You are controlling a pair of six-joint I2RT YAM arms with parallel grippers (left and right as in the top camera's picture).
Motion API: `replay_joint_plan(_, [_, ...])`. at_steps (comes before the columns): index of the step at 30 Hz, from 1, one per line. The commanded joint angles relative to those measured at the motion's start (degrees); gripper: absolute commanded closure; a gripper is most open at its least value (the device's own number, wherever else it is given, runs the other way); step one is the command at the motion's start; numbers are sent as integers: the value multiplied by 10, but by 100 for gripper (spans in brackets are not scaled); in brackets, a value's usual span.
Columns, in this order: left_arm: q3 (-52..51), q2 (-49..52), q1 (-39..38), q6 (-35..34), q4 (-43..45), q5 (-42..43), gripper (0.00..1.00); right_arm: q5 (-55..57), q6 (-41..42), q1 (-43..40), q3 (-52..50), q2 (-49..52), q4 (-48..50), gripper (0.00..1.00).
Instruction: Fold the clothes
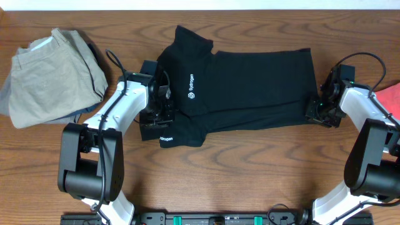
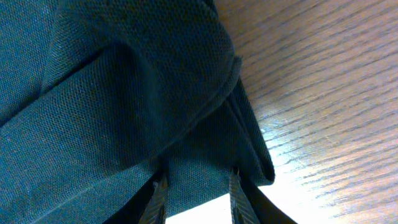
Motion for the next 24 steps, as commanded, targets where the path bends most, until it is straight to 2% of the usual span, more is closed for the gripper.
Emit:
replay_joint_plan(1, [23,-7,2,24,-14,48,94,6,0,4,-15,6,1,69])
replay_joint_plan(8, [112,-17,62,17,11,222,94,8,0,4,-15,6,1,69])
replay_joint_plan(11, [115,-17,93,-31,56,233,94,8,0,4,-15,6,1,69])
replay_joint_plan(14, [115,-10,112,-71,75,216,90,8,0,4,-15,6,1,69])
replay_joint_plan(15, [115,-7,115,-93,77,199,85,8,0,4,-15,6,1,69])
replay_joint_plan(18, [107,-2,117,-139,86,154,51,8,0,4,-15,6,1,69])
replay_joint_plan(19, [103,-2,116,-139,92,153,47,8,0,4,-15,6,1,69])
replay_joint_plan(24, [96,-2,107,-125,69,162,46,8,0,4,-15,6,-1,69])
